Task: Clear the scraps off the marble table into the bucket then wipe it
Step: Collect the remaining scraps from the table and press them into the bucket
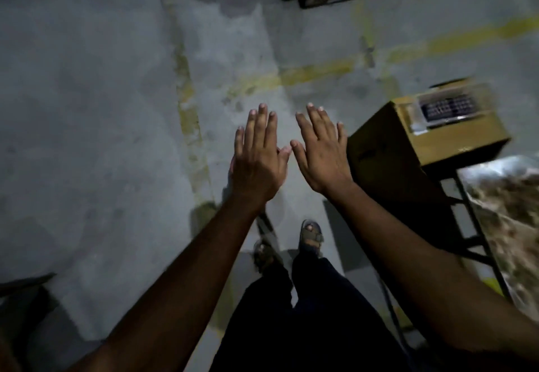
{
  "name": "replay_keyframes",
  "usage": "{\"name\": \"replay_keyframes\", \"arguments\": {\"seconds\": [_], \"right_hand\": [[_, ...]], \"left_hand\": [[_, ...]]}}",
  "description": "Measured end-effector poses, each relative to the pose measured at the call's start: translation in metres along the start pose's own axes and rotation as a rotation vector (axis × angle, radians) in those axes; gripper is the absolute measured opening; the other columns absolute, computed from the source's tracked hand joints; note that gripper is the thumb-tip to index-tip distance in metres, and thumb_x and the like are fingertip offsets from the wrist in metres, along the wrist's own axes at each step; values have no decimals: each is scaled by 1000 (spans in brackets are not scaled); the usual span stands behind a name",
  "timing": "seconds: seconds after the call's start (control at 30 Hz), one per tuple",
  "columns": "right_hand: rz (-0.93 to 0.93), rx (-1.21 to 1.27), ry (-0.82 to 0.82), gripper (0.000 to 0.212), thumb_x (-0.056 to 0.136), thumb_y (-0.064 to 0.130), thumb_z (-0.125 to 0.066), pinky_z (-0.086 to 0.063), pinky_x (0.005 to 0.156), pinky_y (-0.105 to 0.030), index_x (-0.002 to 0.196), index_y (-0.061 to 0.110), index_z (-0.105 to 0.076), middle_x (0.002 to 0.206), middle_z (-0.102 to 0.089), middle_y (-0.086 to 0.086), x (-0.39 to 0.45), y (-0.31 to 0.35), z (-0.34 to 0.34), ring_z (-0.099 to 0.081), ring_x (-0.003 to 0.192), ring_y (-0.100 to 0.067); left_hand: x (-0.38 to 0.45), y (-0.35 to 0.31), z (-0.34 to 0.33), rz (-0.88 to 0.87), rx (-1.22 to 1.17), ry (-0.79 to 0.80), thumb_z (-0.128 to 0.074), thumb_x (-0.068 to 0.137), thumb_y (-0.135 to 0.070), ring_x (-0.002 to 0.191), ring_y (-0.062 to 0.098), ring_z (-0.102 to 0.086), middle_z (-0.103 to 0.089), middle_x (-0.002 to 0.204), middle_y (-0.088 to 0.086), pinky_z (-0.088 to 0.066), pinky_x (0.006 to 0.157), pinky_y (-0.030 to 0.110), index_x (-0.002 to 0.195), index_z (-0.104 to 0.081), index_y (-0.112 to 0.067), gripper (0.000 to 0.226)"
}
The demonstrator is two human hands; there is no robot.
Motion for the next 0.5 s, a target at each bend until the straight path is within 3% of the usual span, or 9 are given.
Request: {"name": "replay_keyframes", "arguments": {"seconds": [0.2, 0.5], "right_hand": [[-189, -49, -180, 66, 103, 48, -22, -16, 123, -57, 162, 20, -22, 171, -15, -5, -82, -57, 99, -10, 158, -23], [-563, -12, -414, 64, 104, 51, -24, -11, 124, -54, 163, 26, -19, 172, -12, 3, -260, -215, 171, -6, 158, -16]], "left_hand": [[-15, -125, 36, -237, -90, 33, -33, 105, -47, 156, 19, 5, 2, 169, 4, -1, 125, 41, 161, -11, -16, 67], [-53, -338, 6, -578, -148, 167, -33, 105, -47, 155, 19, 5, 3, 169, 1, -5, 123, 43, 161, -8, -18, 68]]}}
Point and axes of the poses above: each hand's wrist, its own x-axis towards the middle knuckle, its own z-axis out of the back of the hand, y = z × x, the point moved 8 cm from there along x, towards the middle knuckle
